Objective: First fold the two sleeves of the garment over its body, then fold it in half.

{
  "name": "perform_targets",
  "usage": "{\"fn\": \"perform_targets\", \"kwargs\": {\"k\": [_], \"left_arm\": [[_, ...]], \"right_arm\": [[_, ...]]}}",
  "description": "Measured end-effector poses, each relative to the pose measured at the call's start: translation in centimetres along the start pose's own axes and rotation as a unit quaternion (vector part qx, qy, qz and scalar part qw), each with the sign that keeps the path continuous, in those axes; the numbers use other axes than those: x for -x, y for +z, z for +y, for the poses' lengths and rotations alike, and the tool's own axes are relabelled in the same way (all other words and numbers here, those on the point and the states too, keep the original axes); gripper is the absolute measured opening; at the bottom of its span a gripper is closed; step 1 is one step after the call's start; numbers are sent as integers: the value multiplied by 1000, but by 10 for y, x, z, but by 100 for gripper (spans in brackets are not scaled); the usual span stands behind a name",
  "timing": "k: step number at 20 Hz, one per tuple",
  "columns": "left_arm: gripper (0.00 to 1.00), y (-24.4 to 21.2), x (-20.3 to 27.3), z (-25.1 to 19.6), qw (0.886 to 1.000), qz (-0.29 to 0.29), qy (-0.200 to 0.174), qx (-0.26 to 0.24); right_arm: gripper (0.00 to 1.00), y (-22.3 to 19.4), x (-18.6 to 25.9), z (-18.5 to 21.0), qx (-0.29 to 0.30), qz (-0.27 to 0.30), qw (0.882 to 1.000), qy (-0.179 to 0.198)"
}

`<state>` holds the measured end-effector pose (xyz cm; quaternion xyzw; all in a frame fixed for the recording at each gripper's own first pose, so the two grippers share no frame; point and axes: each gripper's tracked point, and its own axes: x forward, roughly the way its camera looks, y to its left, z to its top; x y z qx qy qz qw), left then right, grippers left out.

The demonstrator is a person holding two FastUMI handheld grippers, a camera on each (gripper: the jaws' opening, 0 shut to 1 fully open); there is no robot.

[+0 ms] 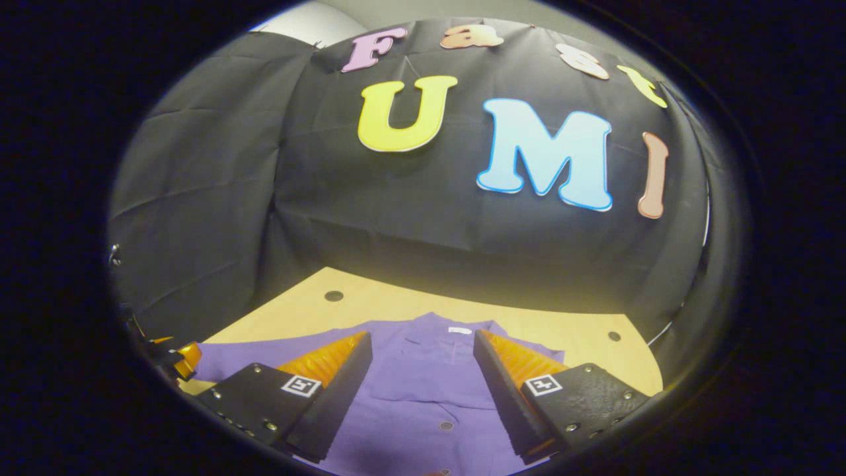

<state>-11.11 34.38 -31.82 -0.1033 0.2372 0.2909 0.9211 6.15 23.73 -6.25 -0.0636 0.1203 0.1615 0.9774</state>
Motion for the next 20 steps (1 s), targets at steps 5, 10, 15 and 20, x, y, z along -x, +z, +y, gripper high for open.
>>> {"fn": "perform_targets", "kwargs": {"k": [5, 10, 15, 20], "left_arm": [[93, -28, -17, 43, 997, 41, 65, 18], [93, -46, -36, 62, 993, 67, 89, 24], [94, -58, -47, 60, 992, 83, 93, 8], [92, -59, -50, 48, 991, 89, 97, -14]], "right_arm": [[96, -9, 15, -7, -3, 13, 1000, -11], [96, -31, 19, -4, -35, 51, 998, -6], [96, -42, 28, -2, -33, 67, 997, 6], [96, -49, 29, -5, -53, 75, 996, 12]]}}
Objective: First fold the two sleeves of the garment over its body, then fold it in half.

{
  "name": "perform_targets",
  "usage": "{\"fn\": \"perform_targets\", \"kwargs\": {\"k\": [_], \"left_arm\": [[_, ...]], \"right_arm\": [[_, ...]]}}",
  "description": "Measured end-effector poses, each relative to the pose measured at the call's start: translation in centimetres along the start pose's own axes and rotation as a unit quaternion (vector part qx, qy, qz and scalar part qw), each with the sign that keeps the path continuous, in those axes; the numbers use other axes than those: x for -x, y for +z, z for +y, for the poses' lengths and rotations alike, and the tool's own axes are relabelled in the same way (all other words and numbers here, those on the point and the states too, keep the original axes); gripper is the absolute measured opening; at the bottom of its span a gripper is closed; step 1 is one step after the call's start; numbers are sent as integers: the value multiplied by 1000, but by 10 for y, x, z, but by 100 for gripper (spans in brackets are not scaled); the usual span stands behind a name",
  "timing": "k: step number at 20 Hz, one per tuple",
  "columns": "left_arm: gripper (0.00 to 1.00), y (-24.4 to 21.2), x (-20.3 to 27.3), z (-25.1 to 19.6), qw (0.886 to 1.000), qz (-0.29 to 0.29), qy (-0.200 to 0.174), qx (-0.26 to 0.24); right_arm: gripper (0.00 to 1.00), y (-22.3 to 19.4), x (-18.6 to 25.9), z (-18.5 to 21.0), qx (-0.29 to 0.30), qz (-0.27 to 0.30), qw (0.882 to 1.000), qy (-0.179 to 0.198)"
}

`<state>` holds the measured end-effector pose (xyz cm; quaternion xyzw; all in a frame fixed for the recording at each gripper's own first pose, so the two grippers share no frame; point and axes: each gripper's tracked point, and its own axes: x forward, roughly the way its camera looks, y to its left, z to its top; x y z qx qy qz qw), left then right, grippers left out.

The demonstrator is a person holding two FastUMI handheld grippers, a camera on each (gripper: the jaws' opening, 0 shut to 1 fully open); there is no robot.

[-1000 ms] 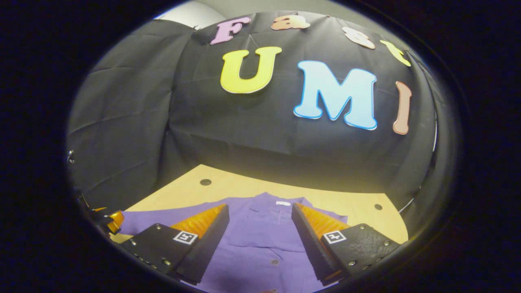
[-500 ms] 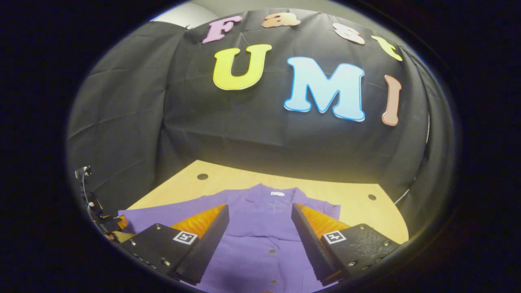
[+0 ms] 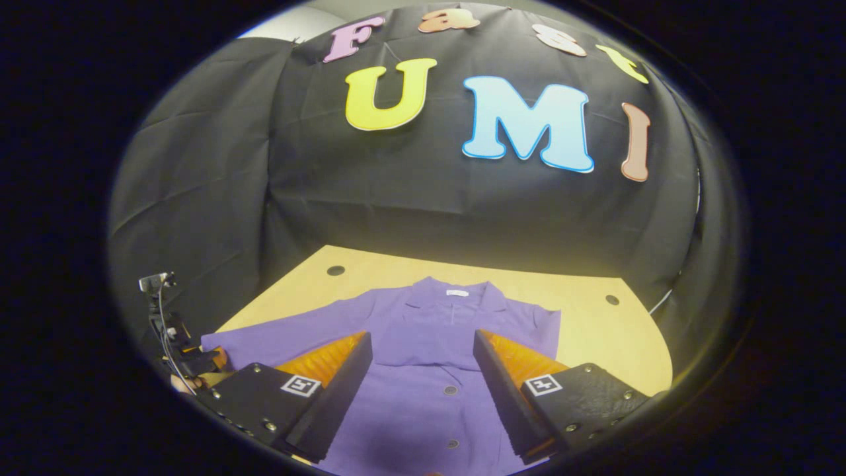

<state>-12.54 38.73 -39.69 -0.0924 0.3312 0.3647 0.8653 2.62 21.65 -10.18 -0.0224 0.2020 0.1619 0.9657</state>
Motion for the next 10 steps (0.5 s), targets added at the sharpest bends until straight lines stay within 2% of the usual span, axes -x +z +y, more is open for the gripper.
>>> {"fn": "perform_targets", "kwargs": {"k": [2, 7, 9, 10], "left_arm": [[77, -1, -1, -6, 1000, 0, -8, -7], [22, -1, 0, -22, 999, 1, -28, -23], [12, 3, -1, -25, 999, 3, -33, -28], [12, 5, 1, -24, 999, 4, -35, -26]], "right_arm": [[96, -2, -1, -3, -6, 2, 1000, 3], [96, -7, 1, -18, -14, 8, 1000, 0], [96, -9, 3, -29, -19, 9, 1000, -6], [96, -10, 4, -36, -20, 9, 1000, -10]]}}
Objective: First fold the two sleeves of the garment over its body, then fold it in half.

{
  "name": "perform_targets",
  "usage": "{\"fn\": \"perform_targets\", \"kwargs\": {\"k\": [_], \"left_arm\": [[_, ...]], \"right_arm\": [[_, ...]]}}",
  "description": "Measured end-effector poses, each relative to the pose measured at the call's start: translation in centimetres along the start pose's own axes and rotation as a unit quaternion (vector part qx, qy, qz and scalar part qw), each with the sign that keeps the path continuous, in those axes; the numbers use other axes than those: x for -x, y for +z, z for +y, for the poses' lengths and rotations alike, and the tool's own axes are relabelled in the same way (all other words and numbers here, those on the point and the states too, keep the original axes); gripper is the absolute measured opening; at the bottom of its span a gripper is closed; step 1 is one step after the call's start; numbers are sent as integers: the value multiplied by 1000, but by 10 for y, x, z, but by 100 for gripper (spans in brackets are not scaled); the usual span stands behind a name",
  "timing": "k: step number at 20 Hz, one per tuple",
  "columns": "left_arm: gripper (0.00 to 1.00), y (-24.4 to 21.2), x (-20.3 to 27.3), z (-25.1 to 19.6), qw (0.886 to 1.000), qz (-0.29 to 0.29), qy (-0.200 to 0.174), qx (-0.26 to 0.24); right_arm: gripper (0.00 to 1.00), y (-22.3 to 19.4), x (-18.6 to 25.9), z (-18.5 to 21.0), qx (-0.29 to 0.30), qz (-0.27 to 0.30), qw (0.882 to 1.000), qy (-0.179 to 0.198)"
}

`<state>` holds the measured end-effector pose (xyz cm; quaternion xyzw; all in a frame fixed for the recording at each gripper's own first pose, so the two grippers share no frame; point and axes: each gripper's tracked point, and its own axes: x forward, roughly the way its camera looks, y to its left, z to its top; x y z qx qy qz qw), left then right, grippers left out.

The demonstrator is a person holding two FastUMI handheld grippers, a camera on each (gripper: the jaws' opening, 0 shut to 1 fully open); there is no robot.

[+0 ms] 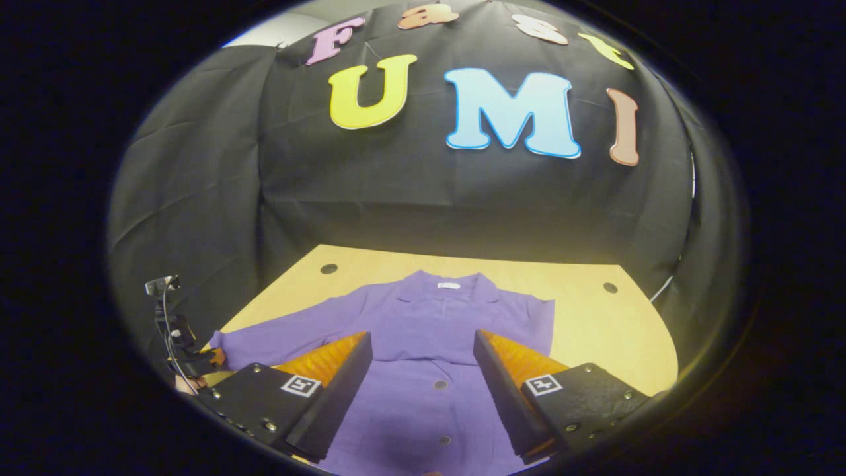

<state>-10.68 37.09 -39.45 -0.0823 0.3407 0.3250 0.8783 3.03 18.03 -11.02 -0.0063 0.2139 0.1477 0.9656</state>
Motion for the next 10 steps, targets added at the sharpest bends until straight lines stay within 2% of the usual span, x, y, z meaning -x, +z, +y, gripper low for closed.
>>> {"fn": "perform_targets", "kwargs": {"k": [2, 5, 10], "left_arm": [[6, 6, 2, -4, 1000, -7, 1, 19], [6, 26, 15, -14, 999, -31, -9, 21], [6, 67, 40, -88, 995, -64, -75, 24]], "right_arm": [[96, -2, 3, -15, -5, 1, 1000, -10], [96, -4, 9, -38, -18, -4, 999, -27], [96, -16, 24, -71, -38, -3, 998, -50]]}}
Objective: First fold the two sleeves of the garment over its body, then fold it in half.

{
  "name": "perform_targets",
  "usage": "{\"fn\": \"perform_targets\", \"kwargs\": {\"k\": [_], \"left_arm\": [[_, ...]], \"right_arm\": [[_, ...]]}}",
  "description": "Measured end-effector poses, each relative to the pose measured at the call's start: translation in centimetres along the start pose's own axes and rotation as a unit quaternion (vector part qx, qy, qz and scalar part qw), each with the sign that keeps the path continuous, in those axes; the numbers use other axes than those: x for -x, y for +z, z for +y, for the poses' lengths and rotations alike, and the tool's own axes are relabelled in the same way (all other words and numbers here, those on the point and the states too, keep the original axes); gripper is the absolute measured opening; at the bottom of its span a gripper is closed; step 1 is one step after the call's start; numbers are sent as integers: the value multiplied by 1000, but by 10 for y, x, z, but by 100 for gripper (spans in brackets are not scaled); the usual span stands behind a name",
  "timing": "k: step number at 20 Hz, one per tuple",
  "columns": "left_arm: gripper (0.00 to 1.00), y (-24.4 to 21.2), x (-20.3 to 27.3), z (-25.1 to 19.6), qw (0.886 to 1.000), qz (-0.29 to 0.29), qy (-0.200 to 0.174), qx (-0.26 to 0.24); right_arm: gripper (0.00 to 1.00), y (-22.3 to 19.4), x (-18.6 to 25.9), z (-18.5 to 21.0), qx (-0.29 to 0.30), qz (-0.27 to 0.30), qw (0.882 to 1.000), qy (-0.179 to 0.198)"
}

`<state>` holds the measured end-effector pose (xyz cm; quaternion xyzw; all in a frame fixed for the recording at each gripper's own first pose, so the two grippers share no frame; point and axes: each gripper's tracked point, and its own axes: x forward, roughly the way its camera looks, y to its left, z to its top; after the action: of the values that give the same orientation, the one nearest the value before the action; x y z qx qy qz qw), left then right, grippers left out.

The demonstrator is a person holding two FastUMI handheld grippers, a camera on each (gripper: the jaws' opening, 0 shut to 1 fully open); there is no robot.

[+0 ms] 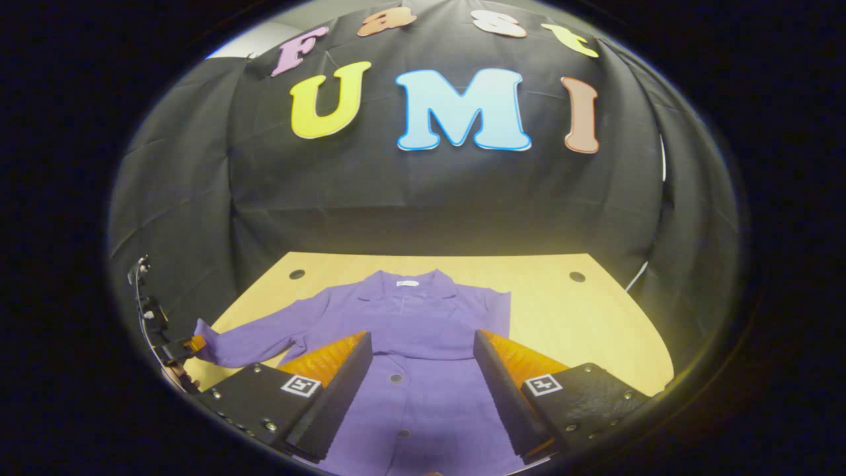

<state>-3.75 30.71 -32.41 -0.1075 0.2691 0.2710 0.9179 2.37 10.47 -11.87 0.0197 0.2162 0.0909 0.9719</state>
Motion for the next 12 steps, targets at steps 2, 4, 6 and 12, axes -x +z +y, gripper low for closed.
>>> {"fn": "perform_targets", "kwargs": {"k": [2, 4, 6, 12], "left_arm": [[6, 11, 3, -41, 999, -13, -33, -6], [6, 18, 10, -81, 998, -18, -63, -15], [6, 21, 16, -119, 995, -21, -94, -24], [5, 29, 34, -238, 982, -29, -181, -52]], "right_arm": [[96, -5, 5, -15, -4, 3, 1000, -8], [96, -11, 9, -28, -11, 4, 1000, -17], [95, -13, 14, -44, -18, 2, 999, -26], [96, -16, 28, -90, -40, -6, 997, -63]]}}
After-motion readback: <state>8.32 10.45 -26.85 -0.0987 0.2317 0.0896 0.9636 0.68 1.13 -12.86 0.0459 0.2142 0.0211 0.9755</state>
